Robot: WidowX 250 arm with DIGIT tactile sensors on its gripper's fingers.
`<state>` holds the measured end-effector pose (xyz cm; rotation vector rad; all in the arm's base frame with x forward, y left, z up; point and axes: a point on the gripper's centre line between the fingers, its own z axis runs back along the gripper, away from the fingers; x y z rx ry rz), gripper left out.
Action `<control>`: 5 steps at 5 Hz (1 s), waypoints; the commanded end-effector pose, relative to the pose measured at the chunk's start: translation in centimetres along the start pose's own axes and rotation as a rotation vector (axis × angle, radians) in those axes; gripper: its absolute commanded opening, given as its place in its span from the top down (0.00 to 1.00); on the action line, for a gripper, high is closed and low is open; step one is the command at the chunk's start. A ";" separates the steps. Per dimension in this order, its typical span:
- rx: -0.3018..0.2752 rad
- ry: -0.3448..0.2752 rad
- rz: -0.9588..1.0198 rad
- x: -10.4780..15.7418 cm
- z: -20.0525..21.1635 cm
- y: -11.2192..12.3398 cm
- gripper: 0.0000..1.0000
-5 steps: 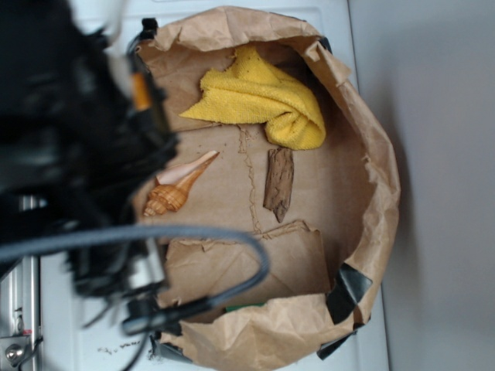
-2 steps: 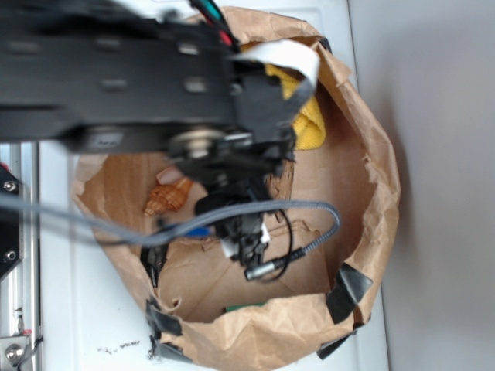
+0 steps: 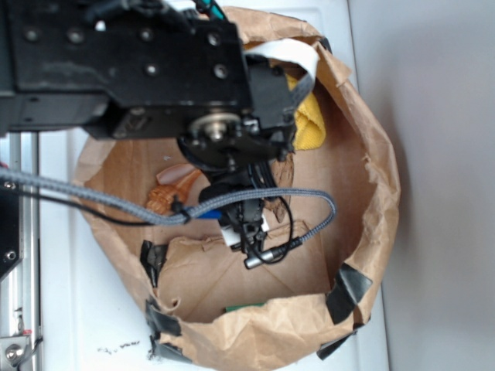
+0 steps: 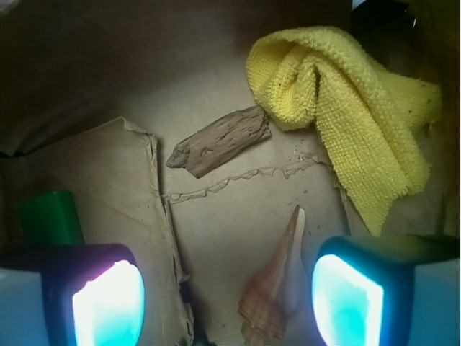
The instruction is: Grab the shell.
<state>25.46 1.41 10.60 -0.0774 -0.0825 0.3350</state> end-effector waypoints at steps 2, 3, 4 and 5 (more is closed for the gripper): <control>0.029 -0.045 -0.048 -0.6 -1.7 1.1 0.00; 0.062 -0.085 -0.087 -1.3 -4.0 1.4 0.00; 0.072 -0.092 -0.110 -2.0 -5.0 2.0 0.00; 0.080 -0.086 -0.113 -2.0 -6.5 2.1 0.00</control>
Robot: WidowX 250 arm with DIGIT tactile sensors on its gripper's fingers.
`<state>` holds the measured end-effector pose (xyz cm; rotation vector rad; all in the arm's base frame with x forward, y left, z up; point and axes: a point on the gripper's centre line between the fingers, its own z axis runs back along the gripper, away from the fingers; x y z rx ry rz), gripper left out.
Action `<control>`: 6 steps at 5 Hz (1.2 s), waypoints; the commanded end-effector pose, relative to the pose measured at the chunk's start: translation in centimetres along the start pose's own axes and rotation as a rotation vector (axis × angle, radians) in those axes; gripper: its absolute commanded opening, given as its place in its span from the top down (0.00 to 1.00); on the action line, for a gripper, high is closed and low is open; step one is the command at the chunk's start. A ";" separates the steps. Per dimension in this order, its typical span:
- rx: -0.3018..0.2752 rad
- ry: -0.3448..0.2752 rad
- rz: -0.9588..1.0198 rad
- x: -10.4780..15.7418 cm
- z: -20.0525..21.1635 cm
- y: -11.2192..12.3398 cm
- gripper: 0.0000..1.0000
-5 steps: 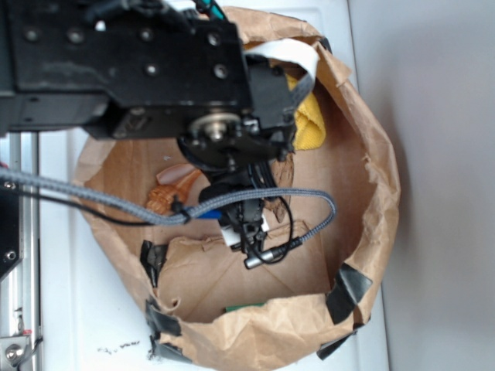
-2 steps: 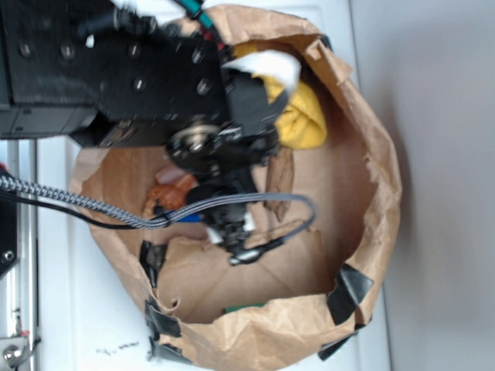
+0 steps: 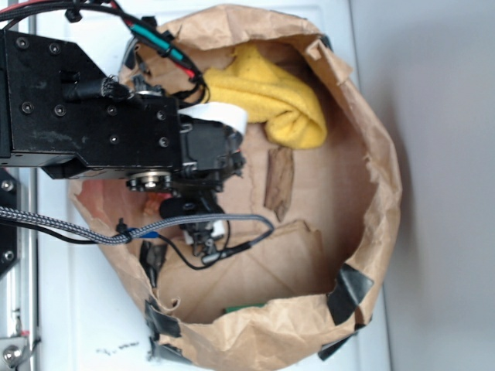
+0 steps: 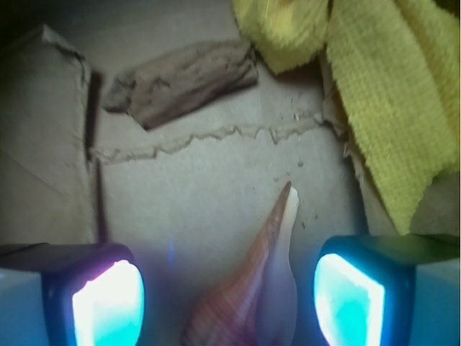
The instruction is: Grab the shell.
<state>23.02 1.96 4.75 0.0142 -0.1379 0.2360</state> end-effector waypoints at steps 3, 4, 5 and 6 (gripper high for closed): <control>0.056 -0.091 0.035 0.2 -2.7 0.1 1.00; 0.060 -0.121 0.052 0.4 -2.5 0.2 1.00; 0.059 -0.139 0.074 0.6 -2.2 0.4 1.00; 0.040 -0.146 0.079 0.8 -1.4 0.3 1.00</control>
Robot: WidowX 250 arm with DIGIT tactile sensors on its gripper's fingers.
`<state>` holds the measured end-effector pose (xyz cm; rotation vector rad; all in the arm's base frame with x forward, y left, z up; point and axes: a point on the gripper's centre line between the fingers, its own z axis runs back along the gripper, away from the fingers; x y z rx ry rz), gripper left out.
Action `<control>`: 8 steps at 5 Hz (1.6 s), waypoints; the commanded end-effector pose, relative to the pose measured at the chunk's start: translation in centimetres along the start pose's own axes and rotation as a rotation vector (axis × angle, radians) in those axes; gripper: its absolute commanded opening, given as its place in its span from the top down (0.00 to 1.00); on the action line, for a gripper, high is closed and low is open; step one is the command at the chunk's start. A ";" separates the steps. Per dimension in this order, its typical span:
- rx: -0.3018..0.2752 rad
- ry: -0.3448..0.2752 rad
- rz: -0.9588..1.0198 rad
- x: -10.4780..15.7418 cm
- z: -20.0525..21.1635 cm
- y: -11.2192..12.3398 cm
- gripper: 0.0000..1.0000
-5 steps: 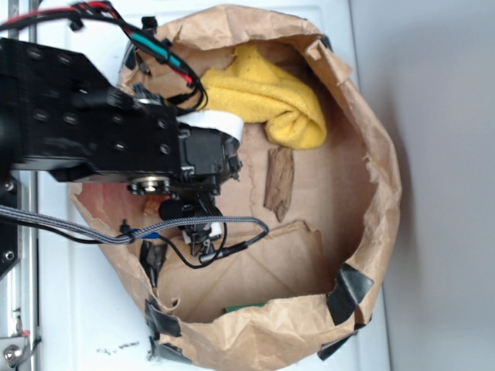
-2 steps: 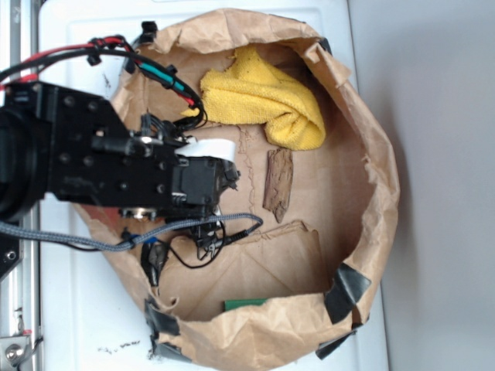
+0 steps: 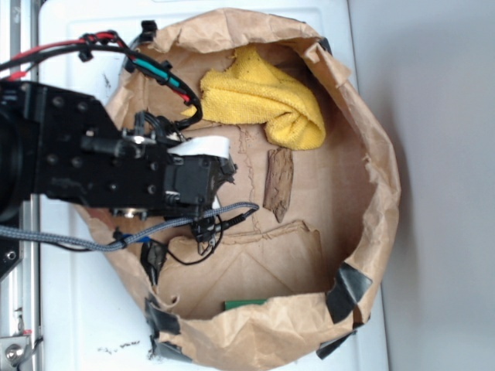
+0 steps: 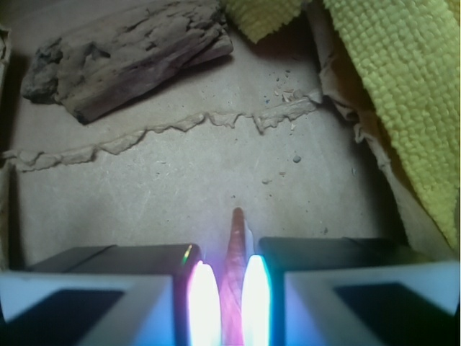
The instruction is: Grab the shell.
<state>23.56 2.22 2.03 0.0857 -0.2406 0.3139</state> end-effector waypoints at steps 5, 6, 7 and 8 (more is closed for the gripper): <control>-0.217 0.021 0.074 3.1 10.4 1.2 1.00; -0.191 0.002 0.118 3.7 11.7 0.6 1.00; -0.187 0.034 0.138 4.4 12.1 0.1 1.00; -0.180 0.008 0.151 4.2 12.1 -0.1 1.00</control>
